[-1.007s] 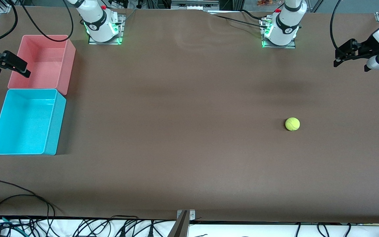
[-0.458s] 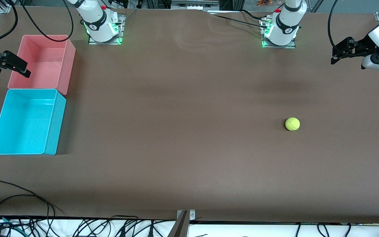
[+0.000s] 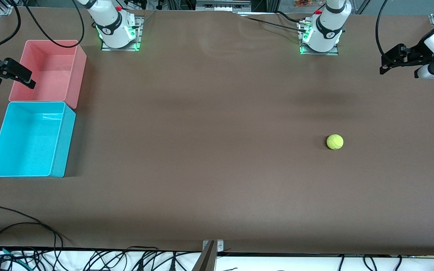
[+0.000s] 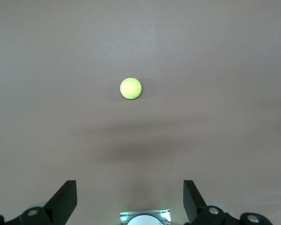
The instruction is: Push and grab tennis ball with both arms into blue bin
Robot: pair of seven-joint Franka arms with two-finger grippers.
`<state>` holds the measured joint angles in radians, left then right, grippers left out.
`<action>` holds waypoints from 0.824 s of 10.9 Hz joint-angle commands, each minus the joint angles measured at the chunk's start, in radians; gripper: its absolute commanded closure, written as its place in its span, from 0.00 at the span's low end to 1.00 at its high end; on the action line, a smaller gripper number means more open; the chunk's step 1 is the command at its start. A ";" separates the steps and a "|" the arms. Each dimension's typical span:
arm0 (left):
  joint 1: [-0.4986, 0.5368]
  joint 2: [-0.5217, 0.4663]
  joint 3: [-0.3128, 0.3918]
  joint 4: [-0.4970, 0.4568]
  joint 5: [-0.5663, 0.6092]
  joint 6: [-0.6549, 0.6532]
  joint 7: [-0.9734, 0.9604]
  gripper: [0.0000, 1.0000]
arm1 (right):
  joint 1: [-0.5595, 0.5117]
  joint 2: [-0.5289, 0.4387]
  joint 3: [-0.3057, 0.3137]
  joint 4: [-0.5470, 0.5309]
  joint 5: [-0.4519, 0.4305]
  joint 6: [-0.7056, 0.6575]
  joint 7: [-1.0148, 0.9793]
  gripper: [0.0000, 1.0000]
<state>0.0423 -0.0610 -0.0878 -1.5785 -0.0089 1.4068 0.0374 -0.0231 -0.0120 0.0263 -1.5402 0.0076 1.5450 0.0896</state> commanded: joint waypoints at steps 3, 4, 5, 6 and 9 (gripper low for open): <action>0.008 -0.011 -0.001 -0.011 -0.034 -0.009 -0.074 0.00 | 0.008 0.006 -0.003 0.025 -0.012 -0.013 -0.001 0.00; 0.008 -0.010 -0.001 -0.011 -0.033 -0.009 -0.076 0.00 | 0.008 0.006 -0.003 0.026 -0.012 -0.014 0.001 0.00; 0.008 -0.011 -0.003 -0.011 -0.032 -0.011 -0.074 0.00 | 0.008 0.006 -0.003 0.025 -0.011 -0.013 0.001 0.00; 0.005 -0.011 -0.004 -0.009 -0.032 -0.017 -0.074 0.00 | 0.008 0.006 -0.003 0.025 -0.011 -0.014 0.001 0.00; -0.013 -0.011 -0.018 -0.006 -0.019 -0.019 -0.071 0.00 | 0.008 0.006 -0.003 0.026 -0.011 -0.011 0.002 0.00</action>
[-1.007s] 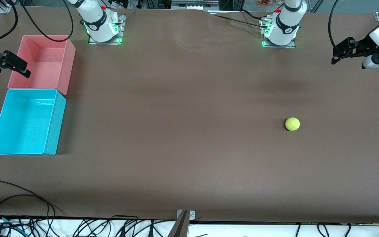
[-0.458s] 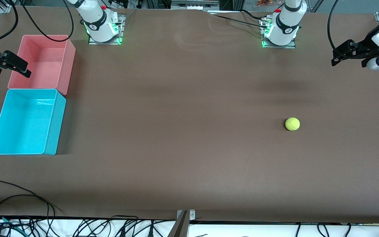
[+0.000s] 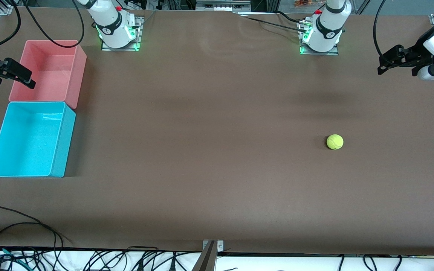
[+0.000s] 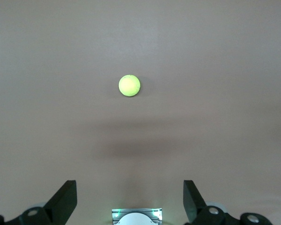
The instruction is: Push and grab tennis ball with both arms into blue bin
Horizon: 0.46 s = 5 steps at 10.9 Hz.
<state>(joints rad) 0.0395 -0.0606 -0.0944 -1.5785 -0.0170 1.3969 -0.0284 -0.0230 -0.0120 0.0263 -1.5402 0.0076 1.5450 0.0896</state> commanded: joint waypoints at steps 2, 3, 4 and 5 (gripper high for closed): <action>-0.007 -0.012 -0.016 -0.003 -0.011 -0.009 -0.004 0.00 | 0.009 0.006 -0.002 0.026 -0.009 -0.013 0.002 0.00; -0.001 -0.010 -0.018 -0.003 -0.015 -0.009 -0.001 0.00 | 0.009 0.006 -0.002 0.025 -0.009 -0.013 0.001 0.00; -0.010 -0.011 -0.022 -0.003 -0.012 -0.007 -0.005 0.00 | 0.008 0.006 -0.002 0.026 -0.009 -0.013 0.002 0.00; -0.006 -0.018 -0.024 -0.005 -0.017 -0.007 0.001 0.00 | 0.008 0.006 -0.002 0.026 -0.009 -0.013 0.002 0.00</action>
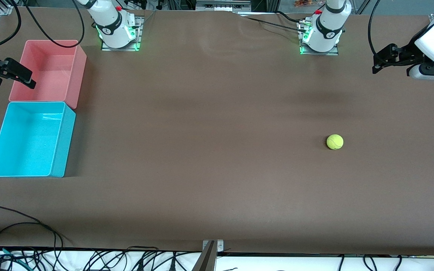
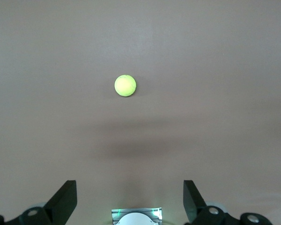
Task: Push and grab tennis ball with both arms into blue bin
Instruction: 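Move the left gripper down toward the tennis ball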
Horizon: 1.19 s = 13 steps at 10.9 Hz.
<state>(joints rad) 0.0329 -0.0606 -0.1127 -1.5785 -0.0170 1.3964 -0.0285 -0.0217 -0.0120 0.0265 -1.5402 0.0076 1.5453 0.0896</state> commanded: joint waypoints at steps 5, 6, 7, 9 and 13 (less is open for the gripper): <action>0.018 -0.019 -0.004 -0.046 -0.017 0.030 0.001 0.00 | 0.006 0.006 0.000 0.025 -0.009 -0.013 0.002 0.00; 0.018 -0.019 -0.004 -0.064 -0.014 0.044 -0.001 0.00 | 0.006 0.006 -0.002 0.026 -0.009 -0.013 0.002 0.00; 0.018 -0.021 -0.004 -0.092 -0.011 0.064 -0.002 0.00 | 0.006 0.006 0.000 0.026 -0.009 -0.013 0.001 0.00; 0.041 -0.024 -0.004 -0.115 -0.012 0.093 -0.007 0.00 | 0.008 0.006 0.001 0.026 -0.009 -0.013 0.001 0.00; 0.062 -0.025 -0.002 -0.199 -0.011 0.191 -0.001 0.00 | 0.008 0.006 0.004 0.026 -0.009 -0.013 0.001 0.00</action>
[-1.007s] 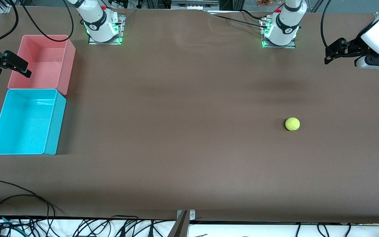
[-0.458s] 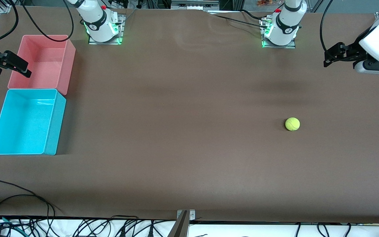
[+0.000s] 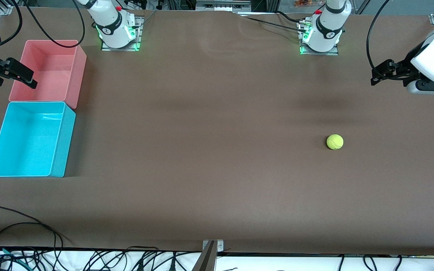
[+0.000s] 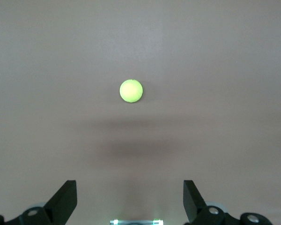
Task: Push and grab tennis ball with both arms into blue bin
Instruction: 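Move the left gripper down toward the tennis ball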
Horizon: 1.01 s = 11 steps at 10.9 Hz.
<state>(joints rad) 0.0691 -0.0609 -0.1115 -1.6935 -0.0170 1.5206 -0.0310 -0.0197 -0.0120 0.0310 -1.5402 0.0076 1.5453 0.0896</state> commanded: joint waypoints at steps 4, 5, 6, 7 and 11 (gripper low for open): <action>0.049 -0.022 0.001 -0.155 -0.011 0.153 0.003 0.00 | 0.006 0.006 -0.002 0.026 -0.009 -0.013 0.001 0.00; 0.051 -0.020 0.001 -0.164 -0.009 0.164 0.003 0.00 | 0.004 0.006 -0.002 0.026 -0.009 -0.013 0.002 0.00; 0.052 -0.020 0.004 -0.187 -0.011 0.200 0.003 0.00 | 0.004 0.006 -0.002 0.026 -0.009 -0.013 0.001 0.00; 0.066 -0.019 0.006 -0.205 -0.011 0.214 0.003 0.00 | 0.004 0.006 -0.002 0.026 -0.009 -0.014 0.001 0.00; 0.071 -0.013 0.012 -0.333 -0.001 0.306 0.003 0.00 | 0.004 0.006 -0.002 0.026 -0.009 -0.014 -0.001 0.00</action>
<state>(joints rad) 0.1329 -0.0583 -0.0974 -1.9463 -0.0169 1.7566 -0.0310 -0.0195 -0.0120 0.0309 -1.5401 0.0076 1.5453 0.0896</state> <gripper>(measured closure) 0.000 0.000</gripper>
